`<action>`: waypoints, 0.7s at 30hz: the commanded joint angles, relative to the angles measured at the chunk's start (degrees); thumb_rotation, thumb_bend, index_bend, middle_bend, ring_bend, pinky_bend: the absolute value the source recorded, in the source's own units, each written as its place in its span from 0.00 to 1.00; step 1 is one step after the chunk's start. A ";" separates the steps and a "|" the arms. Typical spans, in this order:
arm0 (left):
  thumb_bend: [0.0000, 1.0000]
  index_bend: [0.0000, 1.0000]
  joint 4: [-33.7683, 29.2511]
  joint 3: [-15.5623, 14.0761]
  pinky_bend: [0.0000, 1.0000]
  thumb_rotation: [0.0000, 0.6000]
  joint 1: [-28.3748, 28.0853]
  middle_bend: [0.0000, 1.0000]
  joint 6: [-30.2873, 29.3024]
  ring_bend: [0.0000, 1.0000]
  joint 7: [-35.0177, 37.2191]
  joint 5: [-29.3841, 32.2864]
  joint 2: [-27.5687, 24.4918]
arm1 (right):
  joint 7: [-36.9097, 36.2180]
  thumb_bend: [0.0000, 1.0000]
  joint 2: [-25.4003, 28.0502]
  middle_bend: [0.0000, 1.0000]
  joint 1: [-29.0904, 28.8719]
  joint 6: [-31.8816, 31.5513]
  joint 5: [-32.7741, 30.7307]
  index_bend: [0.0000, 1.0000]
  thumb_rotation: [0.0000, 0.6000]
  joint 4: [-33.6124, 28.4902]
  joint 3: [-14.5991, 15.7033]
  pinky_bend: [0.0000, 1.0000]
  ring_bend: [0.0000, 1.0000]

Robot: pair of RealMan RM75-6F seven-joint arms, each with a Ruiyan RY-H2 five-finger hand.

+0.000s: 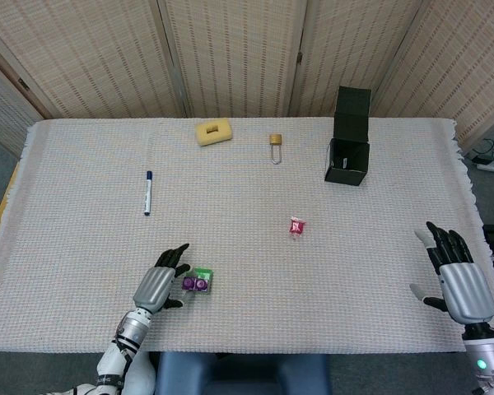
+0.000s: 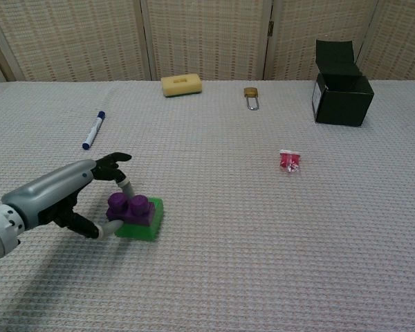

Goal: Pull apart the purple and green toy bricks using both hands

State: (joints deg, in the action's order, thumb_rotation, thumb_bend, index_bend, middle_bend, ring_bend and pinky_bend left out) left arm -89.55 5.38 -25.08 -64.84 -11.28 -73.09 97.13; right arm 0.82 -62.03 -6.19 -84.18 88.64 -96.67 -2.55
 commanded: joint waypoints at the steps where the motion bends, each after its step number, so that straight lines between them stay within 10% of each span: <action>1: 0.58 0.69 1.23 0.61 0.00 1.00 1.28 0.09 -3.41 0.00 3.48 -2.18 0.28 | -1.32 0.27 0.43 0.00 -0.32 0.85 -0.42 0.00 1.00 0.16 -0.11 0.00 0.00; 10: 0.67 0.80 4.03 0.63 0.00 1.00 3.60 0.17 -10.31 0.00 16.02 -9.06 -0.73 | -14.46 0.27 -3.26 0.00 -8.40 11.40 2.44 0.00 1.00 8.08 -0.68 0.00 0.00; 21: 0.67 0.81 -4.31 3.04 0.00 1.00 3.52 0.17 -9.22 0.00 15.57 -5.64 -3.60 | -52.27 0.27 -16.24 0.00 -20.20 16.40 11.55 0.00 1.00 23.02 1.61 0.00 0.00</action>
State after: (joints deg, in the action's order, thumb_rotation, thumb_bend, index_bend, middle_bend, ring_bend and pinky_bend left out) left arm -92.23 7.71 -21.41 -74.63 5.06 -79.87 94.20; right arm -38.12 -72.04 -20.64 -69.92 96.03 -80.19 -1.99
